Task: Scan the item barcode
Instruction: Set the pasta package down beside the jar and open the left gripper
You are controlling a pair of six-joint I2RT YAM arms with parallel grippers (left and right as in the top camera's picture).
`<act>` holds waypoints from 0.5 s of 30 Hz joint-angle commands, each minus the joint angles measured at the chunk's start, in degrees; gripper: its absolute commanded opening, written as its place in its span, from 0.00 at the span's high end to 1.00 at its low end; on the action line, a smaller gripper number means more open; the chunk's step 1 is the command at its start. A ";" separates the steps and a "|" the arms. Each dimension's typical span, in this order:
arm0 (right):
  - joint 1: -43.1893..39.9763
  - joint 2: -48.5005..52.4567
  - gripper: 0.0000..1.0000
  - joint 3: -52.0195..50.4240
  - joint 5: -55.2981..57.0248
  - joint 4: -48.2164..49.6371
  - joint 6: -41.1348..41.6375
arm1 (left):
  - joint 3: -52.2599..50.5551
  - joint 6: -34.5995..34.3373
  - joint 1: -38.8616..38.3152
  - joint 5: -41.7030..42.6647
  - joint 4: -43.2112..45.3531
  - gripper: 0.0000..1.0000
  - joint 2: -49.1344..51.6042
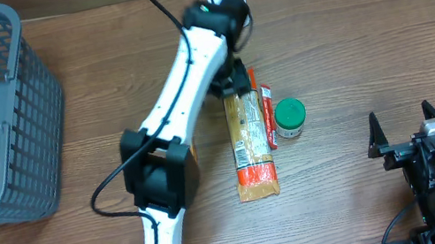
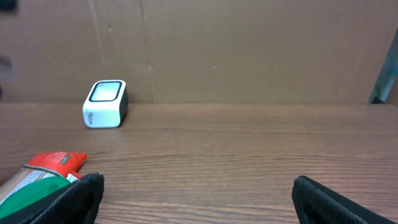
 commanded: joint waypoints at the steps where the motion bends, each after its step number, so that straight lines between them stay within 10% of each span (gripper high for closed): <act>1: -0.31 -0.57 0.00 -0.61 0.07 0.37 -0.09 | 11.52 5.11 3.63 -2.73 -3.21 0.25 -5.16; 6: -0.31 -0.57 0.00 -0.61 0.07 0.37 -0.09 | 23.91 8.70 12.41 -5.86 -5.33 0.00 -9.44; 15: -0.31 -0.57 0.00 -0.61 0.07 0.37 -0.09 | 26.38 8.15 40.61 -6.71 -5.33 0.00 -18.08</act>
